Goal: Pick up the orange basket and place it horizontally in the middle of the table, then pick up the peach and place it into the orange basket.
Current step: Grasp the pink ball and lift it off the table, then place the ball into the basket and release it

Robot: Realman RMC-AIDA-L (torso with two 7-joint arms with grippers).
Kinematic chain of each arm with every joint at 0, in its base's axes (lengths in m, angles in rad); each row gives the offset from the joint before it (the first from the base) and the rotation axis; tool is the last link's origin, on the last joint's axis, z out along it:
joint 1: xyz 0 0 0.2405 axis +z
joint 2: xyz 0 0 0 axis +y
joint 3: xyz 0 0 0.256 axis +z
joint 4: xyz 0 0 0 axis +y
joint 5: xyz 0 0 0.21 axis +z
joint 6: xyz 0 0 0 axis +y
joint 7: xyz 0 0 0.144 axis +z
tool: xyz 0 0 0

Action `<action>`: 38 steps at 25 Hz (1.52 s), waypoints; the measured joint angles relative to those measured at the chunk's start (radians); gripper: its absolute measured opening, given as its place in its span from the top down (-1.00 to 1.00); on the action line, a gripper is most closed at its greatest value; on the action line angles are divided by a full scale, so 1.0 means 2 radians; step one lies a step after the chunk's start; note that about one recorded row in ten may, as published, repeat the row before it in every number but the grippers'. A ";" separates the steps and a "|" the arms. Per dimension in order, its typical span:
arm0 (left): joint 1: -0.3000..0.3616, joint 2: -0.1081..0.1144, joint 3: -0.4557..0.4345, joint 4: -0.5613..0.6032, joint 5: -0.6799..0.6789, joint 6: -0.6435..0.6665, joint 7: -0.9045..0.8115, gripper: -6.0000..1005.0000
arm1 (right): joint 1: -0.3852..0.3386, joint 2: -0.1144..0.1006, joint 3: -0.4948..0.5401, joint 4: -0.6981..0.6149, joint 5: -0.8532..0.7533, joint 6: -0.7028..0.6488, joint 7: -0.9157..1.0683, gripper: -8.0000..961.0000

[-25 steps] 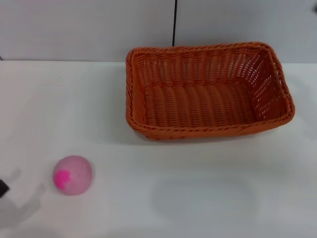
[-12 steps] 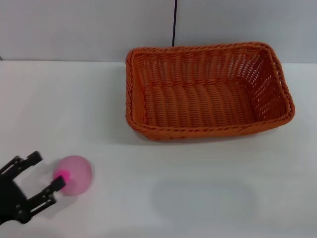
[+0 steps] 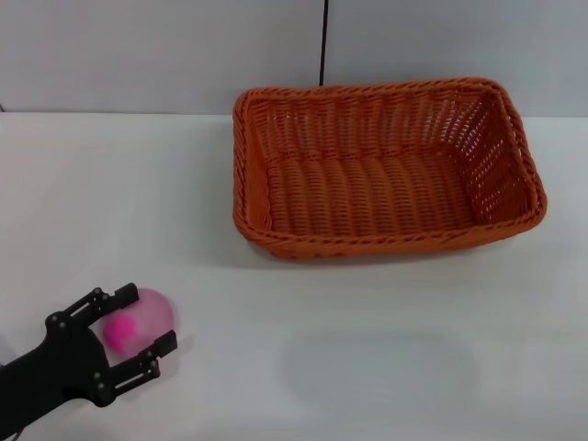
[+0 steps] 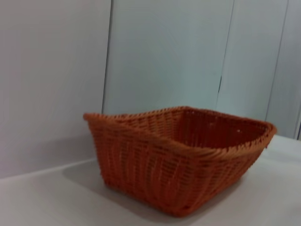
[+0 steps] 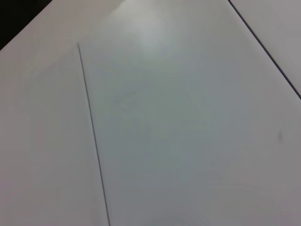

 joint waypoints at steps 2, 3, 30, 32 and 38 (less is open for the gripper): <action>-0.001 0.000 0.003 -0.001 0.000 0.008 -0.001 -0.53 | 0.001 -0.001 0.000 0.002 0.000 0.000 0.000 -0.45; -0.001 -0.001 0.003 -0.005 0.000 0.019 -0.001 -0.53 | 0.002 -0.001 0.000 0.002 -0.001 0.000 0.001 -0.45; 0.000 0.002 -0.113 -0.023 -0.006 -0.044 0.041 0.43 | -0.002 0.000 0.020 0.037 -0.001 -0.001 -0.003 -0.45; -0.003 0.002 -0.119 -0.024 -0.006 -0.055 0.040 0.45 | -0.001 0.000 0.020 0.040 0.000 -0.001 -0.003 -0.45; -0.056 0.000 -0.129 -0.086 -0.004 -0.072 0.038 0.50 | 0.005 0.000 0.019 0.053 -0.002 -0.002 -0.004 -0.45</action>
